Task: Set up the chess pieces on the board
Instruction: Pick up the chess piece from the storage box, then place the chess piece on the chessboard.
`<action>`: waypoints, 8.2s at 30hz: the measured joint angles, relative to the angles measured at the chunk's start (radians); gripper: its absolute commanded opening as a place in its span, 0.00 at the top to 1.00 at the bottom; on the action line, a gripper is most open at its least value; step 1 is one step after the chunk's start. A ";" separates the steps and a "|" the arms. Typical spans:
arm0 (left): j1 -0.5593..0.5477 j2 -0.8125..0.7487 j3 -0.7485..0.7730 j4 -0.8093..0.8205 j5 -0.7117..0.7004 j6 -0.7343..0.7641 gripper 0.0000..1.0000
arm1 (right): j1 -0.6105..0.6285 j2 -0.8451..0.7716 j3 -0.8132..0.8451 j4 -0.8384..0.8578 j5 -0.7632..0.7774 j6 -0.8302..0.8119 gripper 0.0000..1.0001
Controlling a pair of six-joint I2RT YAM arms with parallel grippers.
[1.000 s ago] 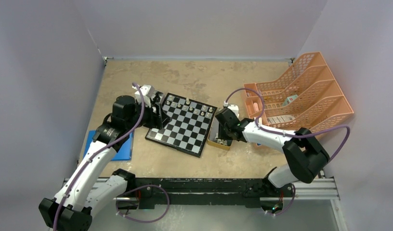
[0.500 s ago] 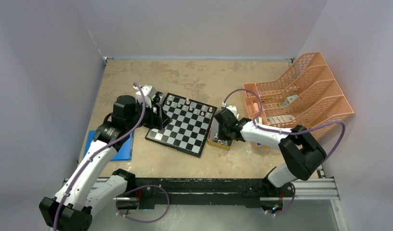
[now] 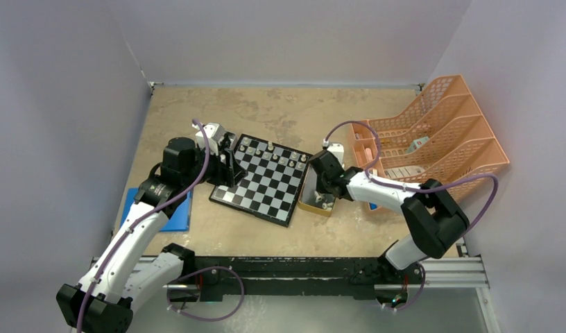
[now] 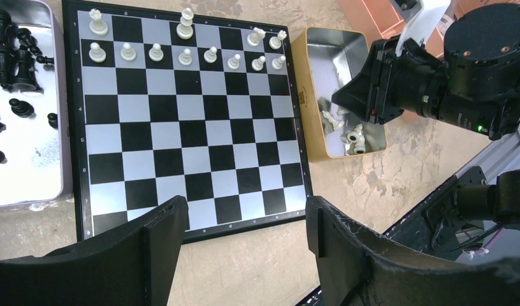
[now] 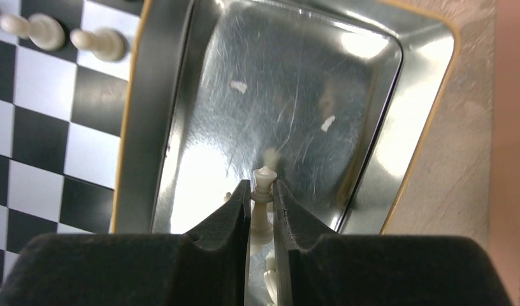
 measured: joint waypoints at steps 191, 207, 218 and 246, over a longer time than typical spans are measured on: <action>-0.149 1.150 0.635 0.225 -0.135 0.087 0.98 | 0.410 -0.966 -0.320 0.423 0.064 -0.326 0.01; -0.157 1.158 0.637 0.241 -0.173 0.114 0.96 | 0.410 -0.978 -0.320 0.402 0.083 -0.315 0.01; -0.164 1.158 0.642 0.234 -0.197 0.132 0.89 | 0.410 -0.975 -0.320 0.403 0.085 -0.315 0.01; -0.171 1.163 0.665 0.187 -0.203 0.143 0.80 | 0.410 -0.954 -0.320 0.404 0.086 -0.317 0.01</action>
